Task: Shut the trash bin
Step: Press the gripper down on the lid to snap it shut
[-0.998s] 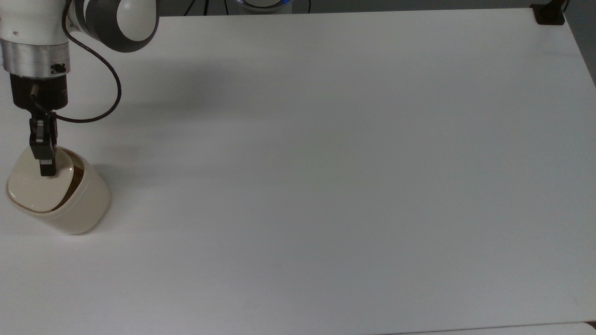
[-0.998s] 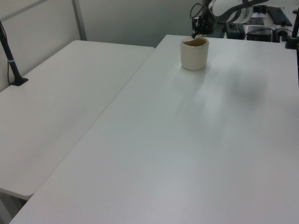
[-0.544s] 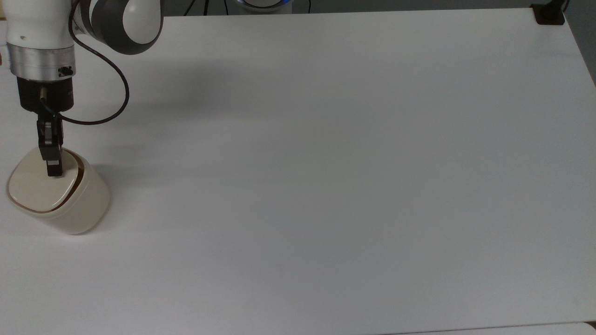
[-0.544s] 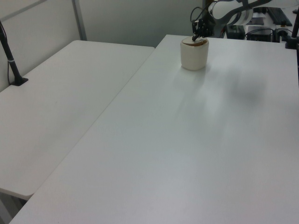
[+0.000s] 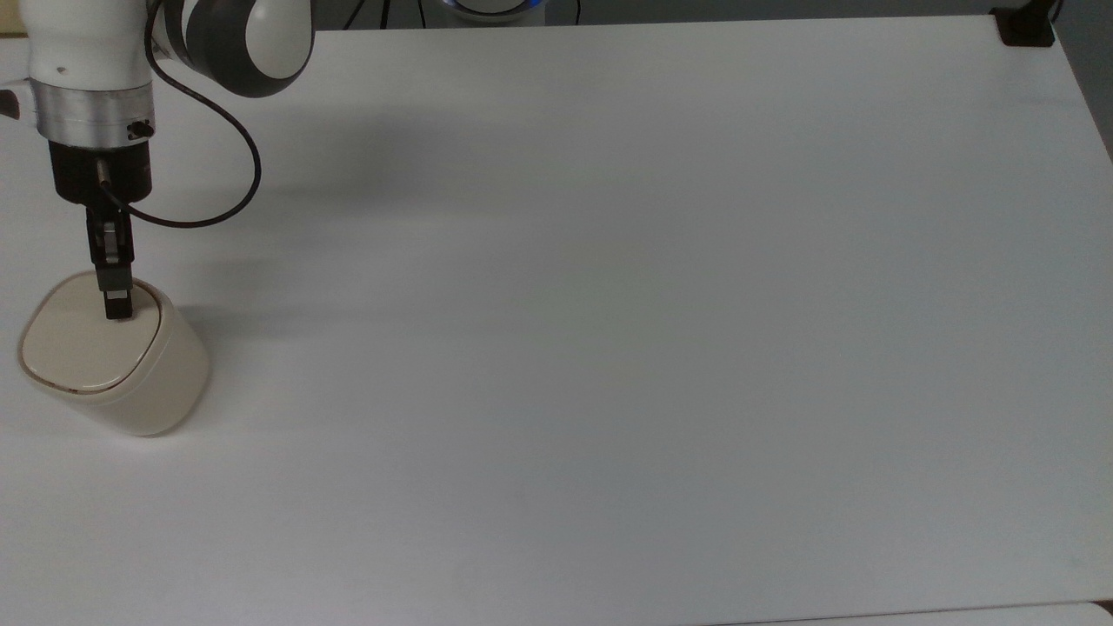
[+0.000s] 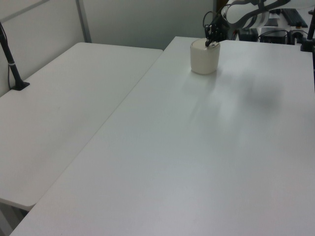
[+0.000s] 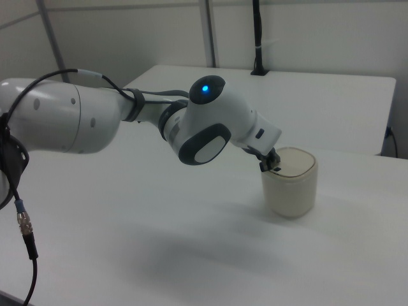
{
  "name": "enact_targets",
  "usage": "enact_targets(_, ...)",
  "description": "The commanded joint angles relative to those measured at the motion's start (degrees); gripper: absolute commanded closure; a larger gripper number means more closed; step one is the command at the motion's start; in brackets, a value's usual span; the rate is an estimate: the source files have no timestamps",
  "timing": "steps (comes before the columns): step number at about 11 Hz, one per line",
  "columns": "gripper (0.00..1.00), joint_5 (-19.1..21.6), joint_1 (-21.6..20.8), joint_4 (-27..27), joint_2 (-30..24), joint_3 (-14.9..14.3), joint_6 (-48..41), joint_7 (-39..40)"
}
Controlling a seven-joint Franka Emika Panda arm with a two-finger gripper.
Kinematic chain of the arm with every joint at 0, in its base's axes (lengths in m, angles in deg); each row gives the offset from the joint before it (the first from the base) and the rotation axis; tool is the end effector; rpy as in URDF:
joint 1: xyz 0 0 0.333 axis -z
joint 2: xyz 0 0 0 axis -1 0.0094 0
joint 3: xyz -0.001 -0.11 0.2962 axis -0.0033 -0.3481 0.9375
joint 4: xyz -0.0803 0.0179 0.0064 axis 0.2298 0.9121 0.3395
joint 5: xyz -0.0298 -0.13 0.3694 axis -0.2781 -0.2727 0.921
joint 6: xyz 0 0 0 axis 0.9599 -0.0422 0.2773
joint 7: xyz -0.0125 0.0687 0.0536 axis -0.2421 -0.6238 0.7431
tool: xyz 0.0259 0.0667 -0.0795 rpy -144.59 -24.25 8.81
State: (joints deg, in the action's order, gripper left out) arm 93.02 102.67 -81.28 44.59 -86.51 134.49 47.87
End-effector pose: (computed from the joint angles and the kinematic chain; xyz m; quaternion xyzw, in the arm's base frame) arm 0.6538 -0.2680 0.4205 -0.8028 0.5060 -0.3007 0.0951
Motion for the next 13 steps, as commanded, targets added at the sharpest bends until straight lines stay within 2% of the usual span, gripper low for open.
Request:
enact_targets(1,1.00,-1.21,-0.03,-4.17,-2.25,0.15,-1.89,1.06)
enact_targets(13,1.00,-1.21,0.15,-4.88,0.47,0.15,-1.28,0.71)
